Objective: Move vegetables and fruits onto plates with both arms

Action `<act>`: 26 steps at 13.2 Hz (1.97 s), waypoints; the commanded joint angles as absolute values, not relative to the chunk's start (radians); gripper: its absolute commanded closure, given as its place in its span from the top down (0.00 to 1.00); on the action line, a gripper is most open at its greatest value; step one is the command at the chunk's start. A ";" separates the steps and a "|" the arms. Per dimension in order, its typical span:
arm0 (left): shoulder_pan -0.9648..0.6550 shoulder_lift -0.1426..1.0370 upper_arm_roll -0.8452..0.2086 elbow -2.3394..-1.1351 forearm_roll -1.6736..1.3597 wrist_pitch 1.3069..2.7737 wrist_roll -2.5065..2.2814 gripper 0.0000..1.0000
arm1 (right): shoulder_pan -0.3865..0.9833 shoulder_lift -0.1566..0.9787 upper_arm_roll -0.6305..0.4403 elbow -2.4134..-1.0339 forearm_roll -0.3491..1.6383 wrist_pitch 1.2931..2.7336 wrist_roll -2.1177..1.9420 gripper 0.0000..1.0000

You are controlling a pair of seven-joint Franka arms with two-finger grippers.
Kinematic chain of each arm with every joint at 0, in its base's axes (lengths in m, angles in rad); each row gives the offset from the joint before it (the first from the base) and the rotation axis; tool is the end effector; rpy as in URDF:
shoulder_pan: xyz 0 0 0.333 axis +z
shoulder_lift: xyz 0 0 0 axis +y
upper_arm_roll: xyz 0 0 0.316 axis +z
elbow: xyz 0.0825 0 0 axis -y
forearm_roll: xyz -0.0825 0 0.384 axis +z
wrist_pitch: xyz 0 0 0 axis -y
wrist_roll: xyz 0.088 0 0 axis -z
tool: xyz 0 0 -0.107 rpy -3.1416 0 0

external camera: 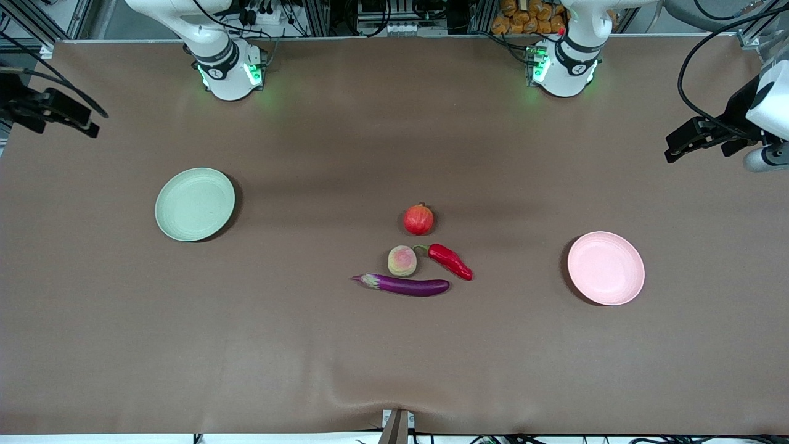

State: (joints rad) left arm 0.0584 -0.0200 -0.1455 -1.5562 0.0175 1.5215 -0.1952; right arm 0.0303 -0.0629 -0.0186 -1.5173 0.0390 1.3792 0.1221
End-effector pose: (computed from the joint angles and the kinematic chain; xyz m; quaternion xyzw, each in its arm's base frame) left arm 0.5416 -0.0462 0.6379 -0.9984 -0.0544 0.0059 0.0111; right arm 0.5139 0.0104 0.6669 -0.9977 0.0521 0.0388 0.0173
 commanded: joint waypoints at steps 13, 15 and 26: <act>0.060 -0.015 -0.147 -1.526 0.015 1.486 -0.175 1.00 | -0.012 -0.086 0.011 -1.554 0.018 1.376 0.101 1.00; 0.060 -0.015 -0.147 -1.528 0.014 1.485 -0.179 1.00 | -0.012 -0.084 0.011 -1.554 0.025 1.376 0.101 1.00; 0.022 0.115 -0.277 -1.699 -0.005 1.722 -0.482 1.00 | -0.044 -0.081 0.011 -1.557 0.032 1.355 0.100 1.00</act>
